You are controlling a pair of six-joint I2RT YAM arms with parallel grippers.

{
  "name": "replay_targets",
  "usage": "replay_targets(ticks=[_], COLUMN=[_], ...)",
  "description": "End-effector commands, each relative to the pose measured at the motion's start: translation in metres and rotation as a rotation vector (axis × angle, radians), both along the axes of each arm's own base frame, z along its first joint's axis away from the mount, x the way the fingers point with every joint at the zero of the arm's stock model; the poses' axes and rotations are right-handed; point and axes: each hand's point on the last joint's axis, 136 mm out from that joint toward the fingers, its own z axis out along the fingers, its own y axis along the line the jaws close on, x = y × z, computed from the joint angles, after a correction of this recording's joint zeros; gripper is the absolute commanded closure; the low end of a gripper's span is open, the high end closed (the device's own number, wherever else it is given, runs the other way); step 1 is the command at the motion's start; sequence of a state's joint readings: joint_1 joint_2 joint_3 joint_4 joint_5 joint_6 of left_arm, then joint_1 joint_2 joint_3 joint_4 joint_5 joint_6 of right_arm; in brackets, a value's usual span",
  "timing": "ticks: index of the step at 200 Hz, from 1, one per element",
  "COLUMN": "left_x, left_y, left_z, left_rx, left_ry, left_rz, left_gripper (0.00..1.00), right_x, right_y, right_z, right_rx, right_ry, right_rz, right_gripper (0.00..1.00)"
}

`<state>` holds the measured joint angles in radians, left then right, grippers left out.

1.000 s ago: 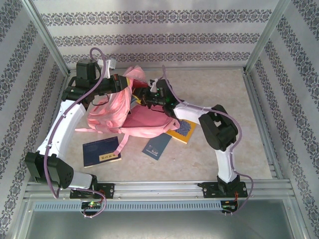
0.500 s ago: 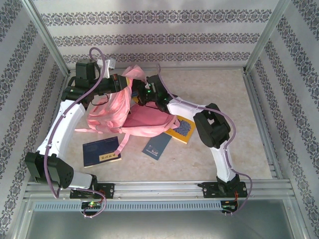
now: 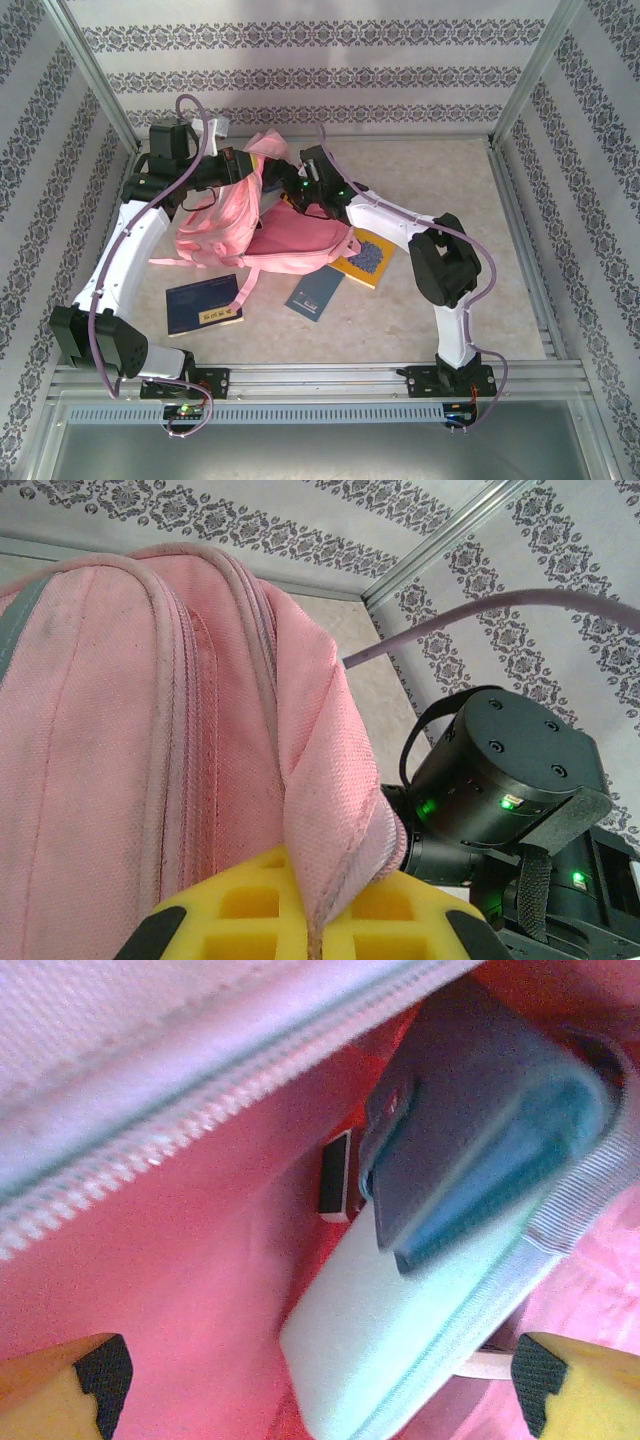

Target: Pack books, pencil case, and school supplies into a backpack

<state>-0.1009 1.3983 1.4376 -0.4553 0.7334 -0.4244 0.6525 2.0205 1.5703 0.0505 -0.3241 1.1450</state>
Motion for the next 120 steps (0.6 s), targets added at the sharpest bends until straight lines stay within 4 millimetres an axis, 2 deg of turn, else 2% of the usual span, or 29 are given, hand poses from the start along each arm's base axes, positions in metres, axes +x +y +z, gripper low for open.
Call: replay_targets(ticks=[1,26,41,56,67,80,98,103,120], left_x=[-0.002,0.000,0.001,0.002,0.003,0.006,0.009,0.010,0.013], left_y=[0.004,0.011,0.015,0.018,0.018,0.019,0.019,0.019,0.019], left_z=[0.062,0.064,0.063,0.061,0.057,0.051,0.044,0.043,0.038], left_rx=[-0.060,-0.084,-0.082,-0.074,-0.068,-0.063,-0.064,-0.065,-0.067], left_ry=[-0.207,-0.211,-0.206,-0.201,-0.194,-0.179,-0.162,-0.161,-0.153], left_rz=[-0.012,0.010,0.027,0.039,0.044,0.050,0.052,0.053,0.057], left_gripper=[1.00,1.00,1.00,1.00,1.00,1.00,1.00,1.00,1.00], right_x=[-0.004,-0.013,-0.027,-0.042,-0.053,-0.066,-0.075,-0.079,-0.083], right_y=[-0.007,-0.007,-0.011,-0.023,-0.043,-0.066,-0.098,-0.105,-0.136], right_z=[0.021,0.026,0.035,0.046,0.055,0.074,0.107,0.111,0.104], right_rx=[-0.047,-0.096,-0.199,-0.337,-0.466,-0.601,-0.657,-0.650,-0.591], right_ry=[-0.069,-0.103,-0.169,-0.253,-0.312,-0.411,-0.561,-0.583,-0.589], right_rz=[0.004,0.046,0.090,0.123,0.110,0.080,-0.033,-0.040,-0.087], right_gripper=[0.02,0.02,0.02,0.02,0.02,0.02,0.02,0.02,0.02])
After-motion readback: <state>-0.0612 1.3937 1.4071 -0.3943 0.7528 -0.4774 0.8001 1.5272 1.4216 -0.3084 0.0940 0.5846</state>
